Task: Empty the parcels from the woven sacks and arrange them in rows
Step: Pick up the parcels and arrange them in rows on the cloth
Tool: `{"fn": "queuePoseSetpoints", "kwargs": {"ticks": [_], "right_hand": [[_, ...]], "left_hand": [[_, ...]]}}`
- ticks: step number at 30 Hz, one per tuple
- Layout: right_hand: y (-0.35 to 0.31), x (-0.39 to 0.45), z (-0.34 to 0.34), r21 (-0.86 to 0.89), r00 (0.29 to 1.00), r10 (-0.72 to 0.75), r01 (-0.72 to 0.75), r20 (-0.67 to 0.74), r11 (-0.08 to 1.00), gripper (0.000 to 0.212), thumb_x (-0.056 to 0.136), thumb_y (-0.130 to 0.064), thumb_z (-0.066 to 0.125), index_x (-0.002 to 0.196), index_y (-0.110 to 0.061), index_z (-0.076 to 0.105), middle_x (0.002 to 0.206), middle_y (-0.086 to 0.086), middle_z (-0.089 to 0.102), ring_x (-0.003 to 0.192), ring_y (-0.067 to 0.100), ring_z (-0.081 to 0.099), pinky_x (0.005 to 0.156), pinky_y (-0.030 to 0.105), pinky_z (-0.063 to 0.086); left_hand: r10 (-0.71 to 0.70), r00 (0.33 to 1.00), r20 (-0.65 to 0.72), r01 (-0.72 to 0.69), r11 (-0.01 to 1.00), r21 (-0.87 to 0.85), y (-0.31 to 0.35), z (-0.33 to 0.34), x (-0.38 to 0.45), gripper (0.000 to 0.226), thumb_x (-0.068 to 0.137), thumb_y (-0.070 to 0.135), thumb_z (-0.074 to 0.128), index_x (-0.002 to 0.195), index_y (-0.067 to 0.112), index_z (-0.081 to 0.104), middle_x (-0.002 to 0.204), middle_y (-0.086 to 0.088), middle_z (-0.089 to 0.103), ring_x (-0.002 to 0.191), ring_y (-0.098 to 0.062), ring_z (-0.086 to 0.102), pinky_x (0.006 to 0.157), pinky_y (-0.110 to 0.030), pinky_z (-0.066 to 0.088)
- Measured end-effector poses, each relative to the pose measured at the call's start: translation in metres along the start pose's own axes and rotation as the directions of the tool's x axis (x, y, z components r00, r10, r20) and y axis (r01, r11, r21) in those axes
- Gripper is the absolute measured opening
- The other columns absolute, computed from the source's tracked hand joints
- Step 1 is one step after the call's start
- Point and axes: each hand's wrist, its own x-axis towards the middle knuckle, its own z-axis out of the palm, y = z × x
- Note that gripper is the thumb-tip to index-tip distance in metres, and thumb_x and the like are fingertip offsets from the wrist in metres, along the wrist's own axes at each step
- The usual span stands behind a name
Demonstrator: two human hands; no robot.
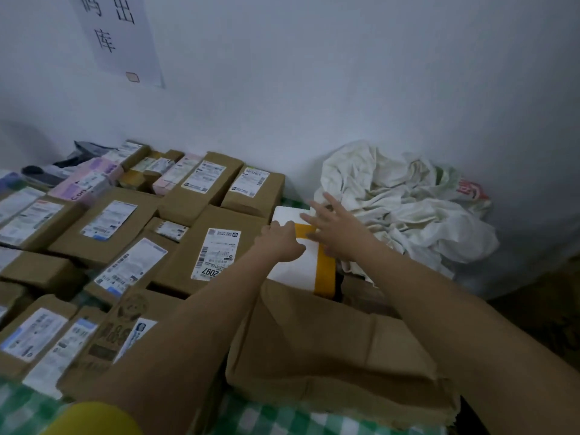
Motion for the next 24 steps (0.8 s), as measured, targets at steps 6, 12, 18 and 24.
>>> {"fn": "queuePoseSetpoints", "kwargs": {"ticks": [6, 12, 18, 24], "right_hand": [[0.040, 0.014, 0.032, -0.023, 0.997, 0.009, -0.007, 0.071, 1.000, 0.043, 0.100, -0.030, 0.043, 0.143, -0.037, 0.040, 0.156, 0.001, 0.027, 0.146, 0.038, 0.010, 0.114, 0.061, -0.005], [0.050, 0.003, 0.055, -0.034, 0.982, 0.016, -0.010, 0.188, 0.999, 0.041, 0.100, -0.027, 0.044, 0.140, -0.034, 0.045, 0.160, -0.001, 0.017, 0.149, 0.032, 0.002, 0.114, 0.054, -0.012], [0.045, 0.011, 0.072, 0.012, 0.951, 0.034, -0.040, 0.306, 0.999, 0.053, 0.103, -0.045, 0.025, 0.152, -0.026, 0.024, 0.163, 0.000, 0.003, 0.149, 0.024, -0.009, 0.110, 0.050, -0.023], [0.044, 0.006, 0.052, 0.104, 0.973, 0.032, -0.057, 0.230, 0.993, 0.046, 0.102, -0.040, 0.032, 0.142, -0.023, 0.047, 0.161, 0.002, 0.014, 0.149, 0.025, -0.002, 0.111, 0.052, -0.020]], "left_hand": [[0.027, 0.999, 0.047, -0.028, 0.999, 0.015, -0.013, 0.000, 0.046, 0.063, 0.095, 0.042, 0.048, 0.147, 0.015, 0.025, 0.150, -0.016, 0.027, 0.138, -0.038, 0.024, 0.109, -0.048, 0.027], [0.048, 0.994, 0.100, -0.054, 0.997, 0.059, -0.007, 0.006, 0.068, 0.066, 0.094, 0.045, 0.048, 0.148, 0.015, 0.022, 0.150, -0.017, 0.025, 0.138, -0.039, 0.022, 0.112, -0.051, 0.025], [0.050, 0.983, 0.177, -0.059, 0.997, 0.044, 0.014, 0.014, 0.076, 0.085, 0.089, 0.057, 0.052, 0.152, 0.017, 0.011, 0.158, -0.017, 0.003, 0.144, -0.040, 0.000, 0.112, -0.063, 0.015], [-0.021, 0.967, 0.253, 0.010, 0.999, 0.044, 0.032, 0.034, 0.076, 0.108, 0.078, 0.070, 0.056, 0.153, 0.019, -0.004, 0.157, -0.015, -0.021, 0.143, -0.040, -0.020, 0.108, -0.070, 0.008]]}}
